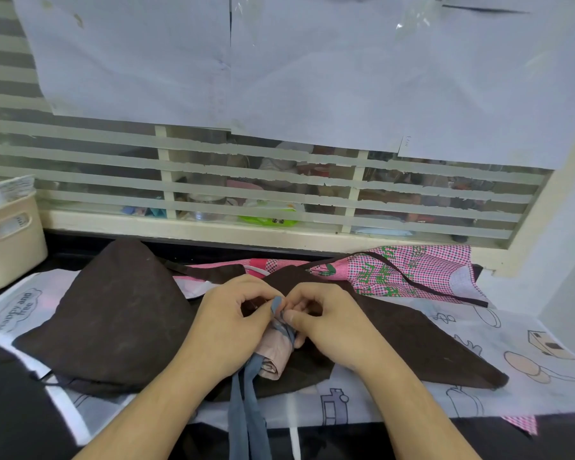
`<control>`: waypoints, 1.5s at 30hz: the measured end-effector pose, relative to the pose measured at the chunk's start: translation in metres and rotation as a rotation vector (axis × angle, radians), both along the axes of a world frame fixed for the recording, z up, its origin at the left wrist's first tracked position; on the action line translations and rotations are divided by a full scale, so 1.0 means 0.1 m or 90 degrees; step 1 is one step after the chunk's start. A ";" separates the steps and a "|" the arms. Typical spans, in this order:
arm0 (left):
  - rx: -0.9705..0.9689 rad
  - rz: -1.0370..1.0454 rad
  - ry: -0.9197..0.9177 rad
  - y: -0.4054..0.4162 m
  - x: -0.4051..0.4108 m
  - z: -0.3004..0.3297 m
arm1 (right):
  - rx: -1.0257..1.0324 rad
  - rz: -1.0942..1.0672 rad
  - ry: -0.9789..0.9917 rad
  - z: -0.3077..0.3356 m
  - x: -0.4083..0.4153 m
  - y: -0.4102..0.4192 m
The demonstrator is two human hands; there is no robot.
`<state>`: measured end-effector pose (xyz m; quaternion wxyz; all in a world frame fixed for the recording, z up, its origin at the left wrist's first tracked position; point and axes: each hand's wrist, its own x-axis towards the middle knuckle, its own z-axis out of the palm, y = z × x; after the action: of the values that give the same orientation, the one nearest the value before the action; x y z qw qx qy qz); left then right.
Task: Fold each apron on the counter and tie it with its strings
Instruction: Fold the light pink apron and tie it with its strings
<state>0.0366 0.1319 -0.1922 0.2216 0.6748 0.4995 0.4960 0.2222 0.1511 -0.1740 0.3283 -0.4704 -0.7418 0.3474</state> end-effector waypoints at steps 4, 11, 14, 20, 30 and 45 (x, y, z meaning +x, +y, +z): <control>-0.003 0.015 0.027 0.00 0.00 0.01 | 0.023 -0.016 -0.058 -0.01 0.00 0.01; -0.038 0.008 -0.052 0.01 -0.01 0.04 | -0.015 -0.062 0.085 -0.02 0.00 0.06; -0.034 0.037 -0.034 -0.01 0.00 0.06 | -0.072 -0.072 0.136 -0.04 -0.02 0.06; -0.060 0.138 -0.125 0.00 -0.03 0.04 | -0.021 -0.161 0.057 -0.07 0.00 0.11; -0.185 0.103 -0.345 0.02 -0.12 0.08 | -0.030 -0.196 0.092 -0.06 0.15 0.09; -0.257 -0.141 -0.541 -0.06 0.02 0.22 | -0.272 0.067 0.609 0.01 0.03 0.03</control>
<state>0.0385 0.1262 -0.1705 0.5843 0.4050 0.3760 0.5943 0.2256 0.1537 -0.1732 0.5088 -0.2778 -0.4446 0.6828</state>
